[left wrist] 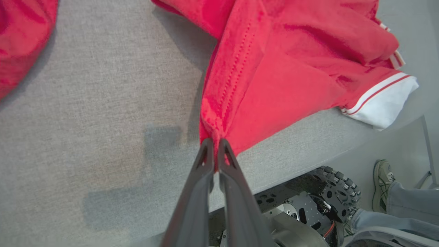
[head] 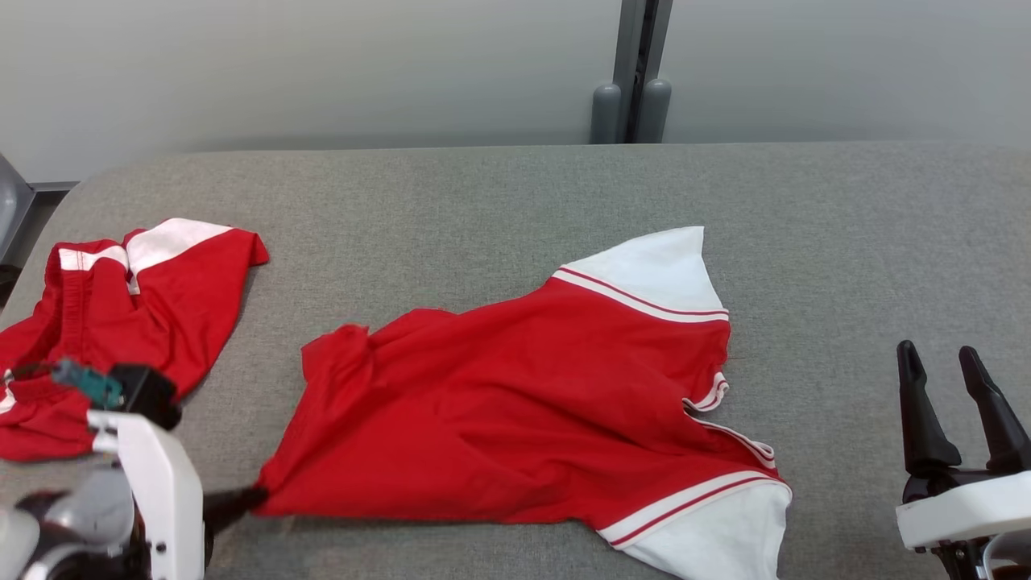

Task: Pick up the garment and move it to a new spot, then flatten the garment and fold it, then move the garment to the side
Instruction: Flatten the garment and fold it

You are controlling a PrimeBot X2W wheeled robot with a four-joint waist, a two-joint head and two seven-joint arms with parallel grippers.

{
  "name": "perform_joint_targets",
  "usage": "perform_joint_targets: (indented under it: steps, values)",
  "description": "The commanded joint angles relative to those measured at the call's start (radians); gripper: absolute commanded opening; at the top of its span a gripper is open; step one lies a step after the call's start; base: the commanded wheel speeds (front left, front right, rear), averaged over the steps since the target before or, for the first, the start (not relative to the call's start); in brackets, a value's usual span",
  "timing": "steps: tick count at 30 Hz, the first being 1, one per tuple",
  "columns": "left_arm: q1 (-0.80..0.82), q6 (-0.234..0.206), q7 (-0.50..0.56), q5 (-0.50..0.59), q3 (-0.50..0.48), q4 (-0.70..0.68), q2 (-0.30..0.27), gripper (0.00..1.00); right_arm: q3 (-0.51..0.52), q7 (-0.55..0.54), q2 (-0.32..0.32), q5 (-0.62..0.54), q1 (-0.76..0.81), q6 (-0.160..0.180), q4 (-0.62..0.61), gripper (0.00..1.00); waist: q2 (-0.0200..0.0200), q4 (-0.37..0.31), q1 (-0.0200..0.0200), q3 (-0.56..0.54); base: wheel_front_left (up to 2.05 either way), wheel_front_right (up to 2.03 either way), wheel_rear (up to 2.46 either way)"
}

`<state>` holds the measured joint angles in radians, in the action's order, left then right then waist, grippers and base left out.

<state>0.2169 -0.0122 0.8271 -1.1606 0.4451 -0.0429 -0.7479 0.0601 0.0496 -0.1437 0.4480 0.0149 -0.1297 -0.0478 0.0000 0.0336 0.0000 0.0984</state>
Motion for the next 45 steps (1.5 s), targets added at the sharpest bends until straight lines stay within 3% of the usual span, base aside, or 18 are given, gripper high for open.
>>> perform_joint_targets:
  steps: [1, 10, 15, 16, 17, 18, 25, 32, 37, 42, 45]
  values:
    - [-0.046, -0.014, -0.019, 0.005, -0.001, 0.005, -0.009, 0.0, 0.007, -0.005, -0.006, 0.001, 0.014, -0.002, -0.002, 1.0, 0.0, -0.004, 0.0, -0.001, 0.0, 0.0, 0.0]
    - [-0.172, -0.068, -0.096, 0.06, 0.011, 0.067, -0.025, 0.0, 0.025, -0.017, -0.009, -0.006, 0.029, -0.002, -0.018, 1.0, 0.0, -0.01, 0.0, 0.0, 0.0, 0.0, 0.0]
    - [-0.193, -0.078, -0.141, 0.081, 0.022, 0.114, 0.007, 0.0, 0.036, -0.03, -0.01, -0.012, 0.031, -0.002, -0.021, 1.0, 0.0, -0.005, 0.0, -0.011, 0.0, 0.0, 0.0]
    - [-0.193, -0.075, -0.148, 0.08, 0.024, 0.12, 0.016, 0.2, 0.036, -0.031, -0.01, -0.014, 0.031, -0.002, -0.022, 1.0, 0.0, -0.004, 0.0, -0.013, 0.0, 0.0, 0.0]
    - [-0.19, -0.07, -0.157, 0.083, 0.027, 0.126, 0.025, 0.76, 0.034, -0.033, -0.01, -0.015, 0.033, -0.002, -0.022, 1.0, 0.0, -0.001, 0.0, -0.015, 0.0, 0.0, 0.0]
    - [-0.186, -0.071, -0.168, 0.088, 0.027, 0.132, 0.033, 0.99, 0.034, -0.037, -0.01, -0.016, 0.034, -0.002, -0.022, 1.0, 0.0, 0.0, 0.0, -0.018, 0.0, 0.0, 0.0]
    - [-0.151, -0.081, -0.3, 0.166, 0.003, 0.117, 0.049, 1.0, 0.034, -0.044, -0.011, -0.018, 0.04, -0.002, -0.027, 1.0, 0.0, 0.005, 0.0, -0.03, 0.0, 0.0, 0.0]
    - [-0.122, -0.158, -0.524, 0.288, -0.048, 0.041, 0.093, 1.0, 0.024, -0.044, -0.007, -0.014, 0.053, -0.002, -0.027, 1.0, 0.0, 0.004, 0.0, -0.04, 0.0, 0.0, 0.0]
    - [-0.108, -0.215, -0.701, 0.375, -0.062, 0.011, 0.166, 1.0, 0.009, -0.042, -0.006, -0.007, 0.052, -0.002, -0.021, 1.0, 0.0, 0.01, 0.0, -0.035, 0.0, 0.0, 0.0]
    - [-0.091, -0.232, -0.882, 0.45, -0.062, 0.035, 0.235, 1.0, -0.01, -0.046, -0.007, 0.002, 0.027, -0.002, -0.017, 1.0, 0.0, 0.023, 0.0, -0.023, 0.0, 0.0, 0.0]
    - [-0.077, -0.22, -0.969, 0.474, -0.05, 0.047, 0.281, 1.0, -0.028, -0.055, 0.003, 0.031, -0.001, -0.002, 0.011, 1.0, 0.0, 0.045, 0.0, -0.012, 0.0, 0.0, 0.0]
